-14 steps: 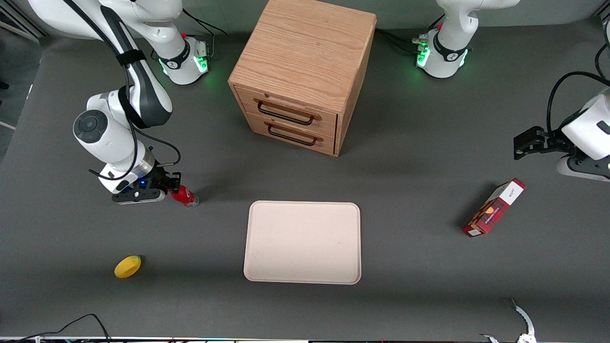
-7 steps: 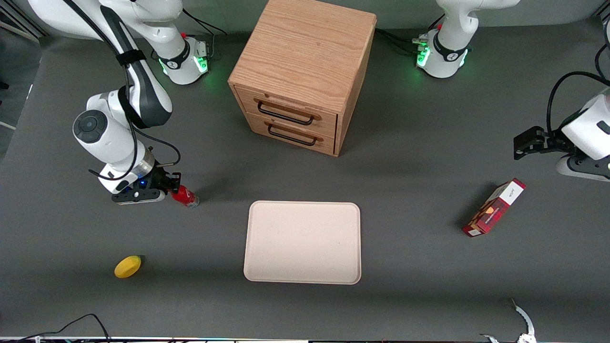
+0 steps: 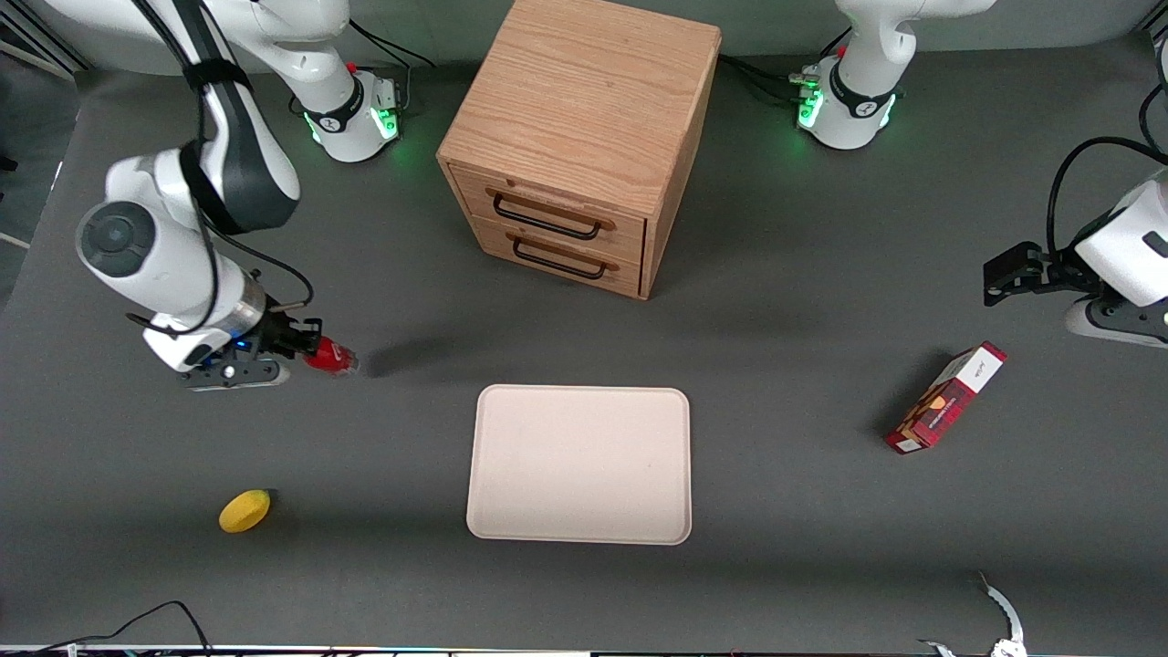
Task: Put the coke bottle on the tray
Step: 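Lift the bottle with the right gripper and tilt it upright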
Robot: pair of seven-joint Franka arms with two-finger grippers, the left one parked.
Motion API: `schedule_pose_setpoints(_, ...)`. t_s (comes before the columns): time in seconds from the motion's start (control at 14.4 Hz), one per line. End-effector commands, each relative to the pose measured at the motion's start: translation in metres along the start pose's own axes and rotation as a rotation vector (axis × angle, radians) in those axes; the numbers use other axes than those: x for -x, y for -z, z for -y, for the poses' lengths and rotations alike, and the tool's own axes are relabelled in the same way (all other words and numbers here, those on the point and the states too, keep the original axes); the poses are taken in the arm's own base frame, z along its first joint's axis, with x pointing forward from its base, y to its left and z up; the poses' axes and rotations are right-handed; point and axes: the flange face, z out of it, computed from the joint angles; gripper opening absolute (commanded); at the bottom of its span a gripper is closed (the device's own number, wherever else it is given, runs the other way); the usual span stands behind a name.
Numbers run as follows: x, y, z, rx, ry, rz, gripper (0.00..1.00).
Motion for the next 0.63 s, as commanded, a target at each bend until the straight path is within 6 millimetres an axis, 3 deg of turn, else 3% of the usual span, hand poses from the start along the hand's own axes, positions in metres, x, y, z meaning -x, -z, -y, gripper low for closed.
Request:
schedule_pose_setpoints(0.0, 0.003, 0.065, 0.003, 0.006, 0.026, 0.039, 0.0)
schedule_pose_setpoints(0.28, 0.015, 0.133, 0.008, 0.011, 0.032, 0.067, 0.0)
schedule_pose_setpoints(0.56, 0.011, 0.159, 0.013, -0.017, 0.035, 0.028, 0.0)
